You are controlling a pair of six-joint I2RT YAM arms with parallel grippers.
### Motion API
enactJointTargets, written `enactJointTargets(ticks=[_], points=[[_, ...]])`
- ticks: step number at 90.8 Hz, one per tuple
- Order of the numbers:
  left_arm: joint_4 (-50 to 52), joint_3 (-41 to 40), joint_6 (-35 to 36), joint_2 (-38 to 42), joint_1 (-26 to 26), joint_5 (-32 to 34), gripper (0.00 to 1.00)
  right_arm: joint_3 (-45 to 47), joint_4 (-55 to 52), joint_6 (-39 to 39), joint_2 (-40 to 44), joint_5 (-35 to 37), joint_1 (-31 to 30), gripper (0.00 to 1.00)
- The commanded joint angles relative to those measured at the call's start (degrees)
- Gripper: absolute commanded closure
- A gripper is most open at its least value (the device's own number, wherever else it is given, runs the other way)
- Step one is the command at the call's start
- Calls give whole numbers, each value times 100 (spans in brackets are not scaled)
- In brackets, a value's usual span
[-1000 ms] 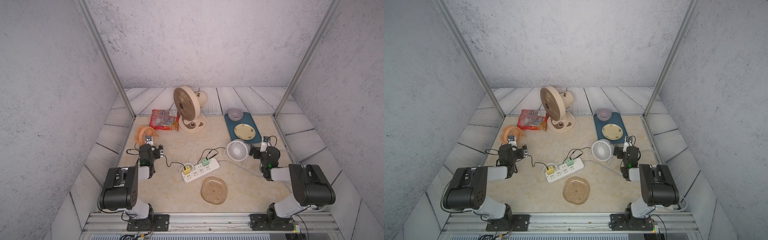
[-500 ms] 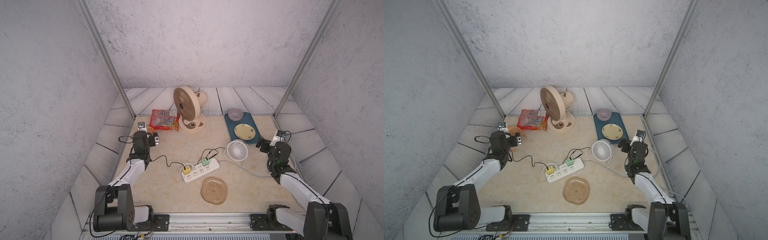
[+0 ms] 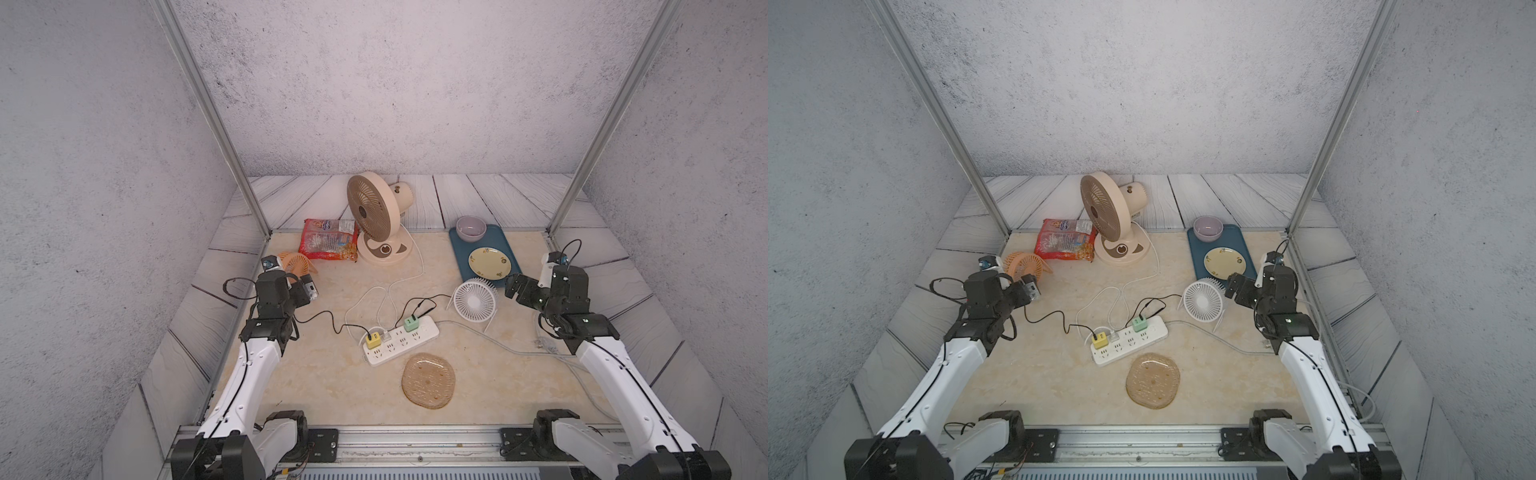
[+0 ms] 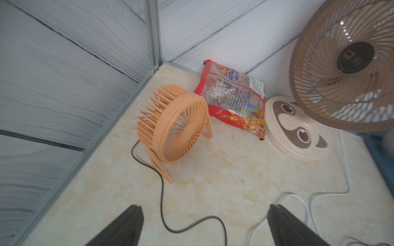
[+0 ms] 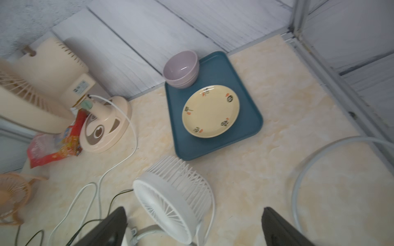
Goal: Unplug the desk fan from the power strip
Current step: Pick up the distractor from the center of the board.
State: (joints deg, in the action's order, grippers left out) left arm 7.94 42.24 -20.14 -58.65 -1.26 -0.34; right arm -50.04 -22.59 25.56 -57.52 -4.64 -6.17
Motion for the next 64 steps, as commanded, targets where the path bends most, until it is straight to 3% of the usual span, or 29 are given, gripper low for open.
enactJointTargets(ticks=[1,10,27,41,64], points=[[585,-50,-652,409,69,-886,2,-329,-1794,224,124,-63,-754,1],[904,-162,-949,792,282,-1062,1,-251,-2549,648,128,-33,-1452,1],[1680,-314,-1232,1549,1038,-734,0,227,-3333,1451,49,-114,-2533,8],[1989,-617,-1571,2047,1413,-713,2,781,-2948,1727,-255,-588,-2872,13],[2533,-681,-1568,2627,1470,-693,3,966,-1979,1924,-1191,-1152,-3426,22]])
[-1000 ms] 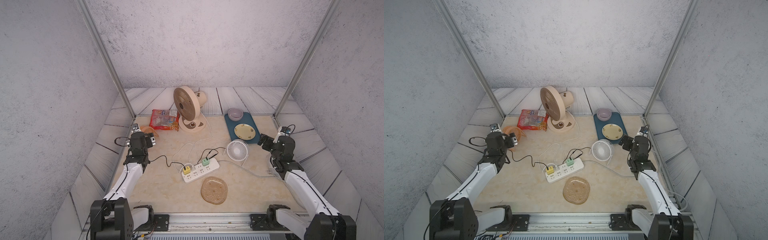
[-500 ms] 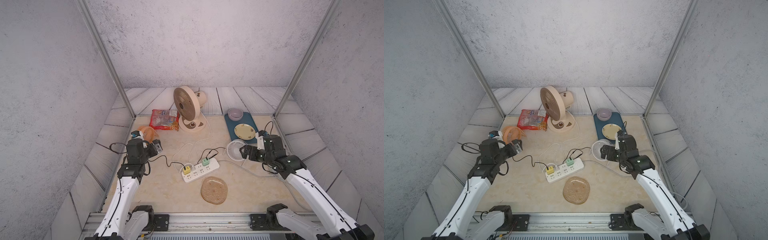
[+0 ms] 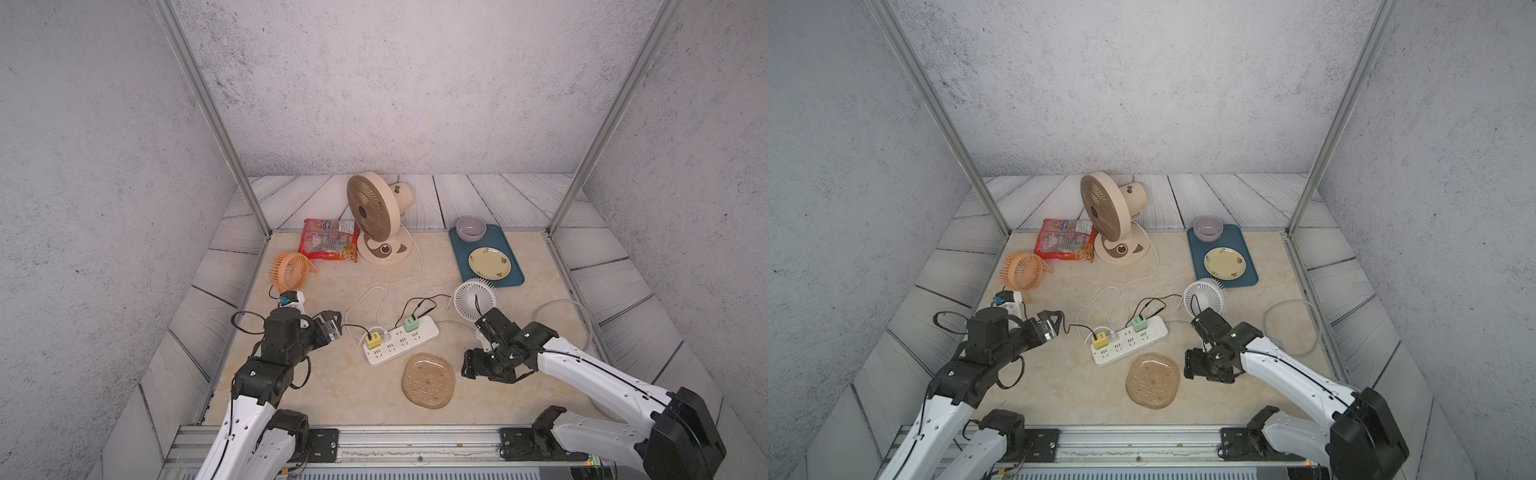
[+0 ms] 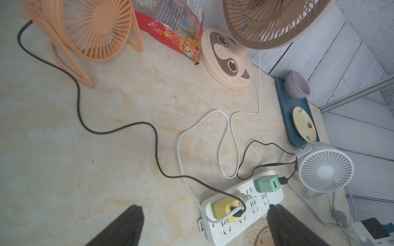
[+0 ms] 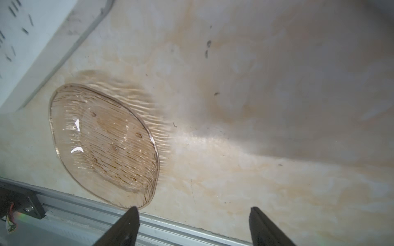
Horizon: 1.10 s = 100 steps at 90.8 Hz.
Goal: Unplug the desk fan from the power strip
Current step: Pick up the distractor from the center of the board.
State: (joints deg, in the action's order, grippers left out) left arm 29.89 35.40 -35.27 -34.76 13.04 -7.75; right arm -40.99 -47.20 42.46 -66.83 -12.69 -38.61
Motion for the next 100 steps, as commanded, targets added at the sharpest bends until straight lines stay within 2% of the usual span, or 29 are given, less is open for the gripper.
enactJointTargets(ticks=[1,28,48,63,74,87,100], points=[[362,7,-53,266,41,51,3,68,518,244,-304,-353,-200,23],[863,-59,-124,860,41,88,3,236,1579,730,-1178,-405,-368,46],[940,-76,-178,1161,41,187,3,265,1745,873,-1483,-290,-428,64],[965,-69,-197,1173,43,202,3,275,1811,883,-1621,-256,-432,82],[987,-64,-200,1197,41,246,4,247,1751,872,-1571,-207,-426,100],[1001,-35,-207,1222,42,322,3,1,1320,755,-1217,-69,-428,100],[989,-2,-328,1227,41,555,3,-641,280,398,-680,161,-417,100]])
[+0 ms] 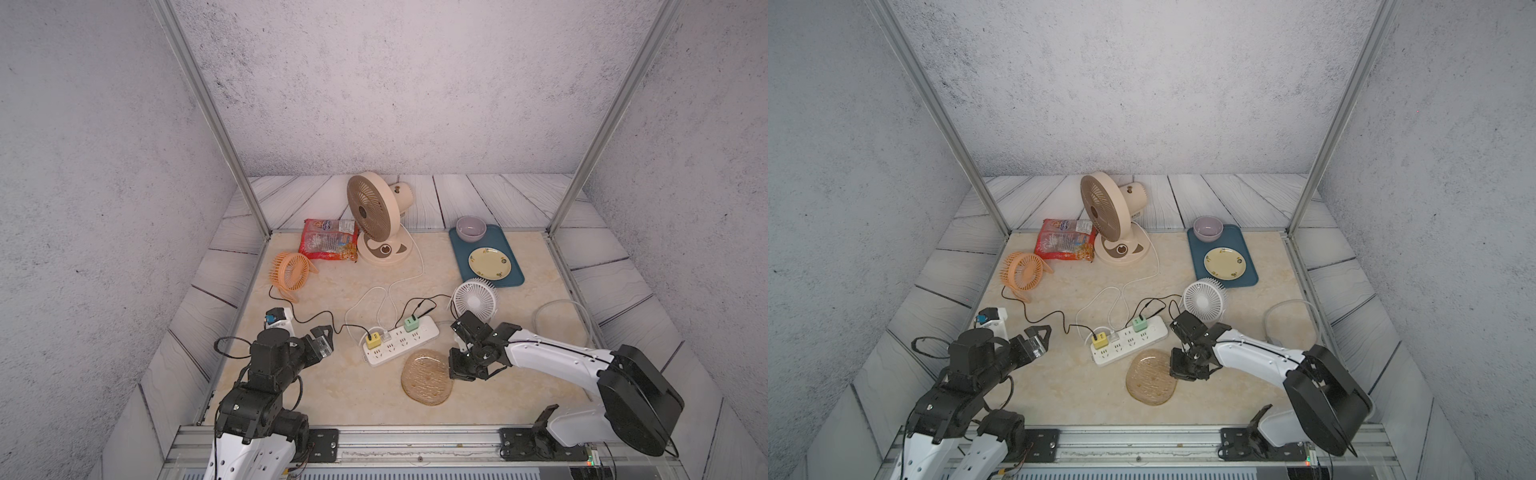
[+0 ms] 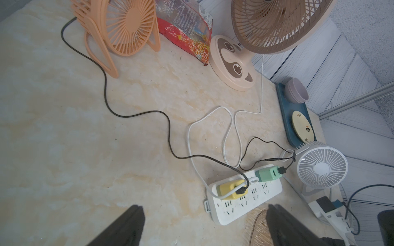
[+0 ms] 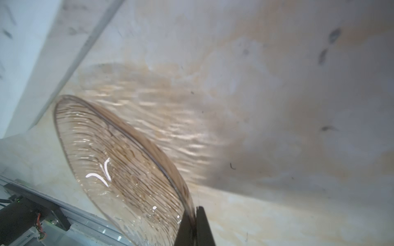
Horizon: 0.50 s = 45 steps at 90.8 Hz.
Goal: Unplug the desk fan from the power strip
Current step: Pick up the distractor from the center of the board, then place the distractor at the center of the board.
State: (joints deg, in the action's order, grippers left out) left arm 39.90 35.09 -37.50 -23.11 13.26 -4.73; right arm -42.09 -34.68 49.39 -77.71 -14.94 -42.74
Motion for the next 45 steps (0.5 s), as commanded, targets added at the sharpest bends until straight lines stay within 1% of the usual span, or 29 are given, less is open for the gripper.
enactJointTargets(ticks=[1,13,19,23,34,45], points=[[-10,26,-124,62,19,284,4,-601,-1060,-323,455,413,-5,100],[-17,39,-383,-7,19,585,3,-1582,-2055,-687,747,889,61,100],[-38,49,-494,-85,19,671,4,-2005,-2219,-892,759,1117,206,100],[-61,55,-551,-149,19,727,3,-2374,-2267,-1026,658,1134,404,100],[-177,84,-606,-358,20,748,4,-3430,-2191,-1355,9,1021,1239,100],[-228,96,-641,-580,19,612,4,-4470,-1752,-1490,-1032,951,1942,100]])
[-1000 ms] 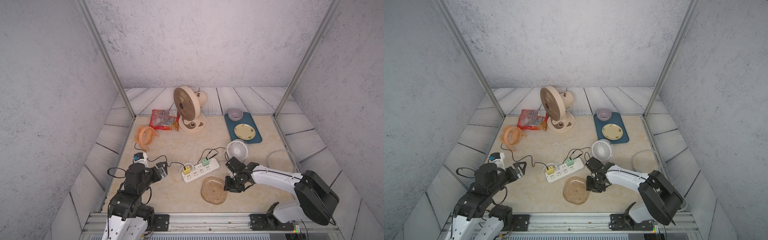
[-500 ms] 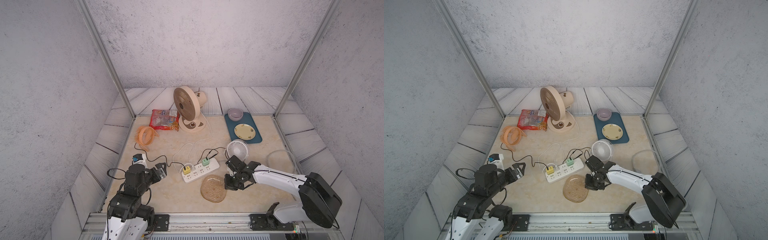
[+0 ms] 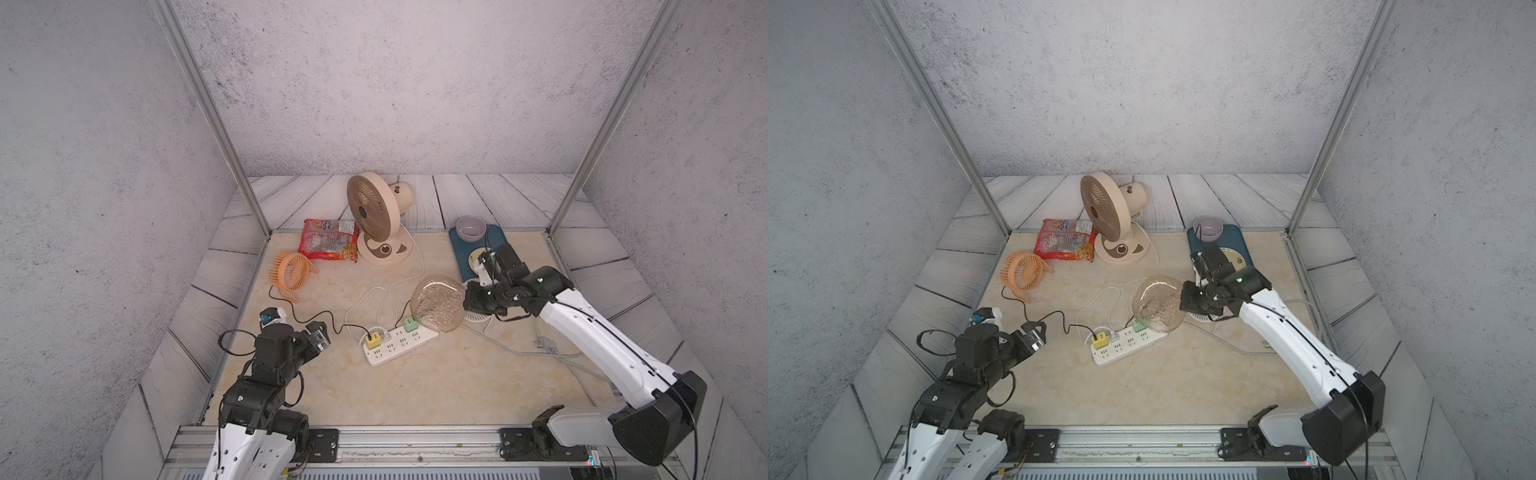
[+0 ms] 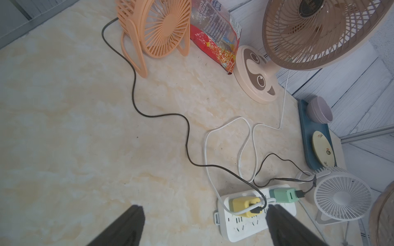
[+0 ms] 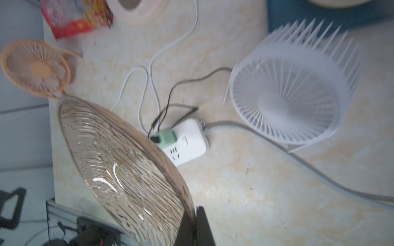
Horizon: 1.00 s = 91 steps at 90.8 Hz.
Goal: Unplug the desk fan from the power strip
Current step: Place the distractor at the center of the board.
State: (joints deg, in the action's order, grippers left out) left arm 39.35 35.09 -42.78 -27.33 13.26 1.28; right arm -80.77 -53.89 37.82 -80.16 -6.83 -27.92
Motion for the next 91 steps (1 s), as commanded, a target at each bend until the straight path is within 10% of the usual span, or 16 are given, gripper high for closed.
enactJointTargets(ticks=[1,30,72,91], points=[[-173,100,-118,-176,19,-1,4,-705,191,-340,-903,148,510,100],[126,272,-208,-547,19,-247,4,-3020,210,-488,-3708,-165,1634,100],[415,537,-223,-896,19,-246,4,-4448,165,-698,-5735,-173,1743,100],[601,529,-340,-664,24,-114,4,-4579,192,-842,-5808,-62,1746,73]])
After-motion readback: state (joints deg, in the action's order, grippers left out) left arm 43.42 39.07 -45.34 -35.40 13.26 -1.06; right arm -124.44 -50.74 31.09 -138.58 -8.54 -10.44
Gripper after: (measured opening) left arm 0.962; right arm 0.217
